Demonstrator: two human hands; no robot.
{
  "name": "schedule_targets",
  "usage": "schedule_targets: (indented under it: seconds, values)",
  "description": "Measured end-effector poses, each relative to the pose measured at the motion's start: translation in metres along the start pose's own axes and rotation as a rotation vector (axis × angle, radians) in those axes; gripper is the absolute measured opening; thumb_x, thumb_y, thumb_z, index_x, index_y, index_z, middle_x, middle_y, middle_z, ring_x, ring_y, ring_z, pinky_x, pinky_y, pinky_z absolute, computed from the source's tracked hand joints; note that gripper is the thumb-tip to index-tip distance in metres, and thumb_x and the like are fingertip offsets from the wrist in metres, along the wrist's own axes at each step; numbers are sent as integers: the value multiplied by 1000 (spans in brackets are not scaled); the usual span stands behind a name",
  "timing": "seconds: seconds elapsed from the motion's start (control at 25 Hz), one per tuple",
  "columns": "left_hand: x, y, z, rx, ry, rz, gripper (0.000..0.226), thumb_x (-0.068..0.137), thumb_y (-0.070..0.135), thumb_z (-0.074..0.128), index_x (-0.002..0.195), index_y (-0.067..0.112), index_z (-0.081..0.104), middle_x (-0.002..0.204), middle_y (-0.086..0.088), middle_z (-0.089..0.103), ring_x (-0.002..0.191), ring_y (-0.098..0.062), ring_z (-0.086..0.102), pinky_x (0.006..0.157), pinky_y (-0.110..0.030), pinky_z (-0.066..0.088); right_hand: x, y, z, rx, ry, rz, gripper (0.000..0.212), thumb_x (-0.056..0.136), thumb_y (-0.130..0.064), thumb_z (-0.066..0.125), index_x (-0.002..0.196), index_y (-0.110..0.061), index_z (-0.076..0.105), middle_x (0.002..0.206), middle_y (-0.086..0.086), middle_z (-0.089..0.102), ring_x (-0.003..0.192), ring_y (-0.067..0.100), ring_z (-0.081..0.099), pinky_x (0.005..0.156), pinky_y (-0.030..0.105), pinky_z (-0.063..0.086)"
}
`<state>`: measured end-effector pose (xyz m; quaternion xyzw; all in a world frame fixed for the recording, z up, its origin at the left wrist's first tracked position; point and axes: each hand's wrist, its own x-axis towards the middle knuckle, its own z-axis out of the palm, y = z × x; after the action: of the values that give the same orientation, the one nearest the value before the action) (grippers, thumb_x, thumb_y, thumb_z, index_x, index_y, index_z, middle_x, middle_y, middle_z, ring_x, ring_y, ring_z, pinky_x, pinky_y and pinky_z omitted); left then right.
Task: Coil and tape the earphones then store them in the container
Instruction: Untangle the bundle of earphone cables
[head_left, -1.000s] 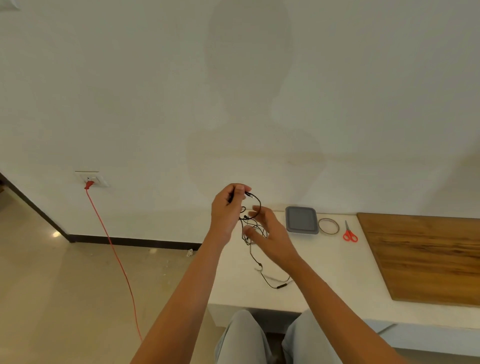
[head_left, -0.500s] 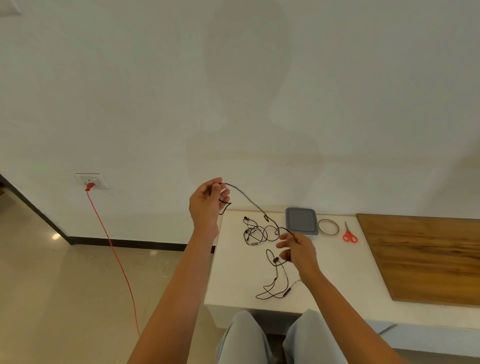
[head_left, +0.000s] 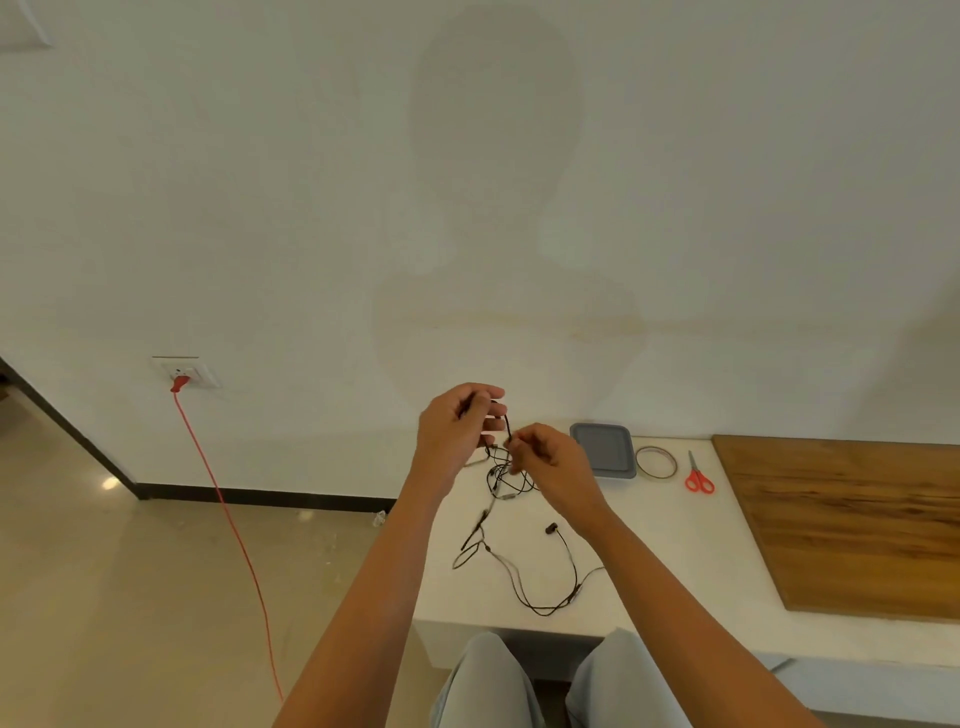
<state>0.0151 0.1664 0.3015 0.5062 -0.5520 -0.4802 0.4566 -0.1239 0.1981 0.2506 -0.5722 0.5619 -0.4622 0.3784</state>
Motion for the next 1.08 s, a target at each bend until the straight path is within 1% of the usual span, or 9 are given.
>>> schedule_targets:
  seconds: [0.16, 0.28, 0.36, 0.52, 0.64, 0.72, 0.84, 0.96, 1.08]
  values:
    - [3, 1, -20, -91, 25, -74, 24, 101, 14, 46, 102, 10, 69, 90, -6, 72, 68, -13, 70, 58, -20, 55, -8, 25, -11, 251, 86, 146, 12, 94, -21, 53, 86, -16, 60, 82, -2, 65, 87, 17, 65, 91, 44, 49]
    - [-1, 4, -18, -97, -82, -125, 25, 100, 15, 45, 103, 11, 70, 90, -4, 73, 68, -11, 69, 58, -20, 54, -8, 19, -7, 306, -33, 132, 19, 95, -26, 54, 114, -21, 55, 114, -5, 64, 109, 11, 60, 93, 28, 49]
    - [-4, 4, -11, -15, -168, -116, 25, 99, 14, 46, 101, 12, 71, 89, -3, 74, 69, -11, 69, 59, -20, 54, -4, 10, -1, 255, -96, 97, 25, 96, -21, 55, 120, -22, 54, 111, -4, 67, 103, 8, 64, 86, 21, 50]
    - [-3, -5, -16, -53, 41, -127, 23, 95, 6, 48, 98, 6, 71, 87, -11, 74, 69, -14, 70, 62, -21, 58, -2, 17, -5, 272, 134, 106, 19, 96, -6, 50, 91, -11, 67, 80, 9, 67, 68, 18, 68, 77, 36, 56]
    - [2, -12, -33, -288, 231, -115, 22, 98, 2, 46, 104, 0, 67, 90, -11, 70, 71, -14, 69, 67, -25, 60, -10, 40, -27, 234, 381, 248, 17, 94, -6, 51, 86, -11, 65, 83, 12, 68, 62, 15, 66, 70, 34, 57]
    - [5, -14, -39, -382, 246, -94, 22, 98, 0, 45, 107, -1, 65, 90, -10, 67, 78, -17, 67, 76, -31, 60, -14, 61, -41, -10, 434, 427, 13, 93, -10, 52, 86, -10, 63, 92, 13, 70, 67, 15, 64, 69, 34, 55]
    - [6, -11, -32, -489, 174, -101, 23, 96, -5, 45, 108, -4, 65, 87, -11, 67, 80, -17, 67, 82, -32, 59, -20, 68, -42, -596, 167, 560, 24, 88, -12, 54, 110, -14, 62, 116, 10, 66, 102, 24, 59, 86, 36, 49]
    - [0, -10, -10, -502, 81, -99, 22, 96, -4, 49, 111, -3, 65, 93, -13, 70, 85, -15, 71, 81, -26, 59, -17, 35, -16, -232, -6, 187, 51, 89, -17, 60, 137, -16, 43, 134, -7, 50, 125, 9, 45, 102, 24, 35]
    - [-6, -12, 3, -419, 34, -90, 23, 91, -1, 60, 112, 2, 68, 100, -13, 72, 92, -18, 70, 81, -25, 57, -11, -6, 7, 110, -169, 56, 35, 93, -31, 57, 126, -22, 51, 110, -9, 68, 105, 12, 64, 94, 31, 47]
